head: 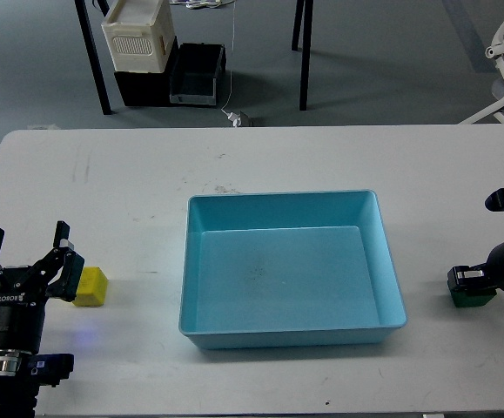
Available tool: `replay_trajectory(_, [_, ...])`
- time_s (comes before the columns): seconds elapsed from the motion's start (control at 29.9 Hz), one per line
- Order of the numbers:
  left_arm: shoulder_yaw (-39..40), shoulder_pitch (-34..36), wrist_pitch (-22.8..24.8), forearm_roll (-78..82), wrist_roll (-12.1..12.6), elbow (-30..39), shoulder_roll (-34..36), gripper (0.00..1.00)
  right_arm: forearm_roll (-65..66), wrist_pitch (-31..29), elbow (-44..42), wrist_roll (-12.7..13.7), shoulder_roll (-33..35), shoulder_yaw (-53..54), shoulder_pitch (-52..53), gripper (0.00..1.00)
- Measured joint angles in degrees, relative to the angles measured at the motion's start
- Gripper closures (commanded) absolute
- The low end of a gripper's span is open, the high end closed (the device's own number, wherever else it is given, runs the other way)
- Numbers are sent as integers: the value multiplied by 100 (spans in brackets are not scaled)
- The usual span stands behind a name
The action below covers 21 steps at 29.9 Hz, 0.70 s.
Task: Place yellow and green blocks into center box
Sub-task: 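Close the right gripper on the green cube and lift it, then carry the green cube into the blue tray and lower it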
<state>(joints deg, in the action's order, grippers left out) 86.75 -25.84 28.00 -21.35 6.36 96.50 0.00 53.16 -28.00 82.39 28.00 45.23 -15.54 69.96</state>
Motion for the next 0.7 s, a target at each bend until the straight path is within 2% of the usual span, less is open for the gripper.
replay_trajectory(0.27, [-3,0,0,0,5,0,0,0,-73,-1,265,0,94,657,142,100])
replay_trajectory(0.5, [-4,-8,0,0,-3,6,0,0,-888,0,318,1,96,1212,1056,100])
replay_trajectory(0.7, [-4,-23,0,0,-3,9,0,0,-1728,0,329,1,-507,1118,1655,100])
